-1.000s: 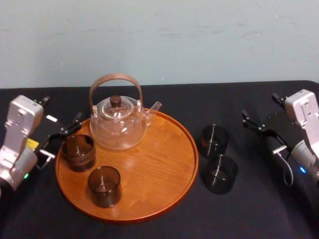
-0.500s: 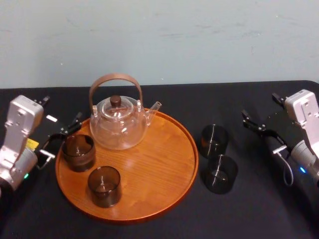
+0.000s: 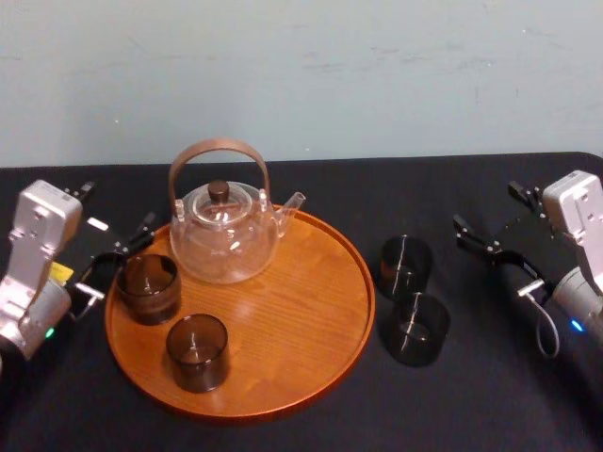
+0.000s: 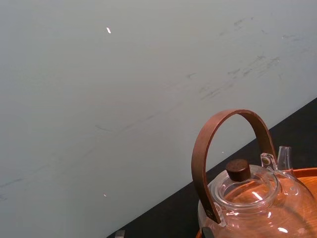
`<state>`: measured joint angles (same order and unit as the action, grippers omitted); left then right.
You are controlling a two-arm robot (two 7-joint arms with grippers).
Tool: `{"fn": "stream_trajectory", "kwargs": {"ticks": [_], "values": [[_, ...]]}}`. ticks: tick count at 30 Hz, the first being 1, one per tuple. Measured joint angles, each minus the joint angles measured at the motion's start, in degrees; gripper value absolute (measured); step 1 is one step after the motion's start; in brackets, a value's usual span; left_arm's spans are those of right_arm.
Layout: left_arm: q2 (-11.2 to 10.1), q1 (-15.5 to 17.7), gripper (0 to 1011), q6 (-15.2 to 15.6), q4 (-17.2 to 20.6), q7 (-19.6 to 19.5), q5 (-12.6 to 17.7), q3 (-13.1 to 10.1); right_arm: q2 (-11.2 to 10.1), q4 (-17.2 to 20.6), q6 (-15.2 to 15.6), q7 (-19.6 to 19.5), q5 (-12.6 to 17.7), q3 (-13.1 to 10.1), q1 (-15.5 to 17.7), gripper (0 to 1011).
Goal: Pick up the glass from the table and place it on the tray.
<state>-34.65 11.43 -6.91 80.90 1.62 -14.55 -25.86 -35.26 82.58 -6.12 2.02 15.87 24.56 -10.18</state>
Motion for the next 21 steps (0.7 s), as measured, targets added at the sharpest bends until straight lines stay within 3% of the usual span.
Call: {"fn": "stream_trajectory", "kwargs": {"ticks": [10,21], "values": [[0.0,0.0,1001,0.0,0.0,0.0,0.0,0.0,-2.5,5.3,1.9,3.4,2.3,-2.6,4.5,1002],[0.0,0.0,1001,0.0,0.0,0.0,0.0,0.0,-6.0,12.1,3.5,5.5,4.0,-6.0,11.9,1002]]}}
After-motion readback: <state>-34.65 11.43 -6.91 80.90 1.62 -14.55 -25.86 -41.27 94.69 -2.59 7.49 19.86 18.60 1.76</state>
